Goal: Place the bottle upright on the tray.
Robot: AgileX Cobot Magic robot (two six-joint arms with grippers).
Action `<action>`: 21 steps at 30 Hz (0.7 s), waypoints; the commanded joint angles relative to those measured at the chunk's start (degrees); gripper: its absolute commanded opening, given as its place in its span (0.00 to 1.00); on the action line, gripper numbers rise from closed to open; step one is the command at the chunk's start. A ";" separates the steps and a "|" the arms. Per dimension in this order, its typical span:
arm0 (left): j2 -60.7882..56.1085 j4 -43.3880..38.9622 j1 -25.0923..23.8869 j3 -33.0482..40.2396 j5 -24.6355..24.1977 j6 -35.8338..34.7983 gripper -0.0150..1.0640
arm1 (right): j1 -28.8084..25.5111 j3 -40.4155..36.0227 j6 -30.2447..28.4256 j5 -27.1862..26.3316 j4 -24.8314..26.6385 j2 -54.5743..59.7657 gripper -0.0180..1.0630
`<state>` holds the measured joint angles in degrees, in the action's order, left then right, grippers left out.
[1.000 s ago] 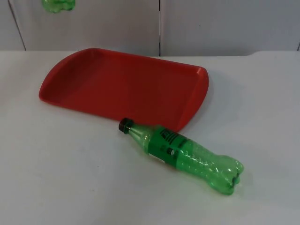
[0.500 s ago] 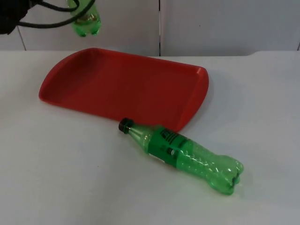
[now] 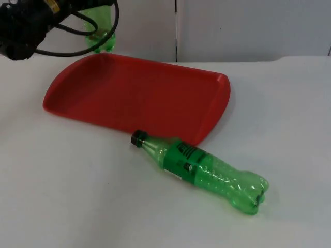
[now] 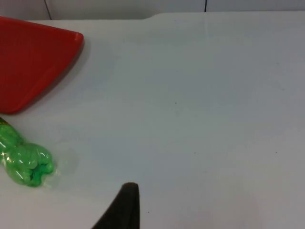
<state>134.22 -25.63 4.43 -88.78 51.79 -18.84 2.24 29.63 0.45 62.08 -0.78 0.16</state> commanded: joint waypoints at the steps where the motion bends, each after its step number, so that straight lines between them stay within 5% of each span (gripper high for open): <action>1: 1.79 0.60 0.28 -1.55 1.53 0.16 0.01 | -0.28 -0.10 0.11 -0.35 -0.08 -0.16 0.99; 21: 10.43 2.05 0.28 -2.55 3.42 2.54 0.01 | -0.28 -0.10 0.11 -0.35 -0.08 -0.16 0.99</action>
<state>144.83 -24.61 4.43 -91.00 53.39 -16.47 2.24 29.63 0.45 62.08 -0.78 0.16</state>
